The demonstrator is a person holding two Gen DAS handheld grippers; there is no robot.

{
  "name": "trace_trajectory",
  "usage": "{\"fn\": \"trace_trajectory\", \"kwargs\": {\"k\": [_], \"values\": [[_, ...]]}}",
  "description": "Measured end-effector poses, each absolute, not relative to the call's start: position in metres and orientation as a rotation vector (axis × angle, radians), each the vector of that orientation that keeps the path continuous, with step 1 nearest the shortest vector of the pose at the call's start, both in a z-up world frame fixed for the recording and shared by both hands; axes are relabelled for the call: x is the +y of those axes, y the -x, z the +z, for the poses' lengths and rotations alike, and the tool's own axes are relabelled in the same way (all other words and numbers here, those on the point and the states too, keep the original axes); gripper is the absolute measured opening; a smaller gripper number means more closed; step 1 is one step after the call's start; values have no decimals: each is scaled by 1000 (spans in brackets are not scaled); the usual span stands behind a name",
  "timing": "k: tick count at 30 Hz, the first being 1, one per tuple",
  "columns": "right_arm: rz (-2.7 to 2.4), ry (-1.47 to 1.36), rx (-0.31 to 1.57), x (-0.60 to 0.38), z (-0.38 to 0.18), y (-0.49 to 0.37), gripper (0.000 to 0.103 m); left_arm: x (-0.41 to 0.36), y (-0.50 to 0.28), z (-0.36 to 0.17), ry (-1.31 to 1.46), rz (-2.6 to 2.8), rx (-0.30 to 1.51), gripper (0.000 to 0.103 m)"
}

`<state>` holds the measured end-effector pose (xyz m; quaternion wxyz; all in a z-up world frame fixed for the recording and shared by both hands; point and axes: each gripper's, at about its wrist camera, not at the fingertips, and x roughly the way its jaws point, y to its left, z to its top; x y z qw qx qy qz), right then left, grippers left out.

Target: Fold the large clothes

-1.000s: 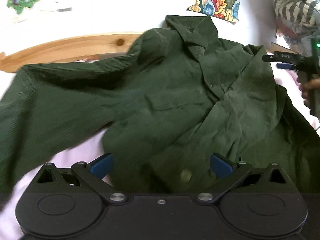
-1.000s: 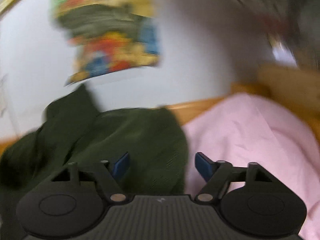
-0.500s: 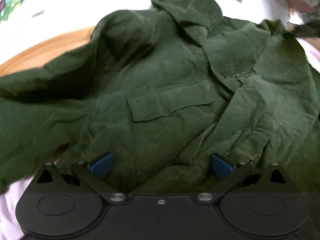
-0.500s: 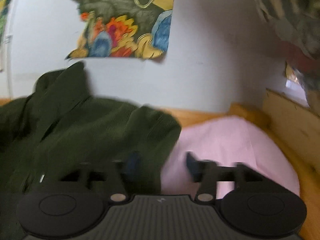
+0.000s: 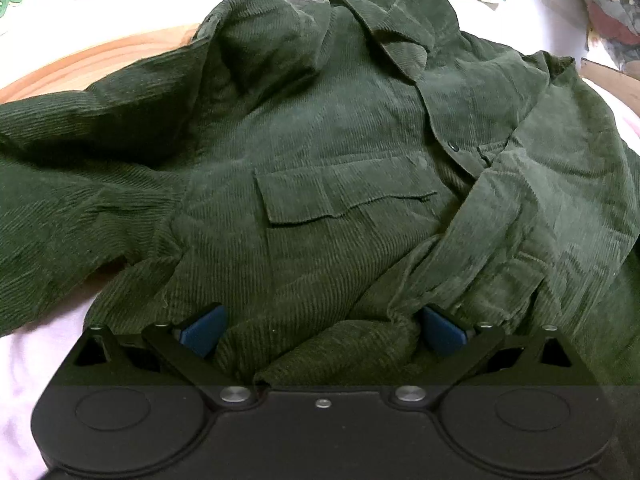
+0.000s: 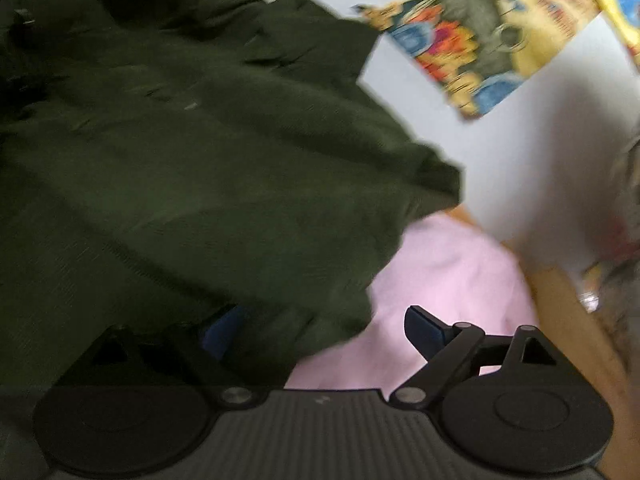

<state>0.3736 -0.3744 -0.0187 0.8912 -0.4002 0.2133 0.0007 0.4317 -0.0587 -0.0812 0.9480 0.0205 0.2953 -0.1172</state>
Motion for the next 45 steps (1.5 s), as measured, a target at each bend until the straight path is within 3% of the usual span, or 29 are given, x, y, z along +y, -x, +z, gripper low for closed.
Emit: {"fn": "trace_trajectory", "kwargs": {"k": [3,4,5,6,7,8,13,16,18,20,22,33,37,41,45], "values": [[-3,799,450,-373,-19,-379,64,-56,-430,-83,-34,-242,589,103],[16,797,456,-373,-20,-379,48,-56,-429,-83,-35,-241,588,103],[40,812,447,-370,-20,-376,37,-57,-429,-83,-36,-237,589,103],[47,841,425,-366,-20,-371,33,-57,-429,-83,-37,-233,592,103],[38,865,396,-364,-20,-366,12,-58,-428,-82,-40,-231,595,103],[22,875,373,-363,-18,-361,5,-58,-428,-81,-41,-228,602,103],[-23,782,438,-374,-16,-369,4,-48,-425,-75,-6,-243,645,103],[-71,707,519,-381,-24,-376,7,-38,-424,-70,27,-261,667,103],[-106,678,492,-378,-22,-372,25,-31,-421,-66,48,-273,677,103],[-147,694,412,-370,-20,-360,87,-22,-413,-56,58,-280,681,103],[-171,725,346,-364,-17,-349,103,-8,-401,-44,46,-271,656,103],[-132,436,229,-317,23,-261,103,100,-312,25,-152,135,446,103],[-161,196,339,-297,16,-236,103,136,-294,39,-152,307,397,103],[-148,-60,420,-296,-4,-207,103,186,-315,32,-19,390,577,102],[-72,-39,485,-292,-22,-201,103,222,-315,29,137,436,660,85]]}}
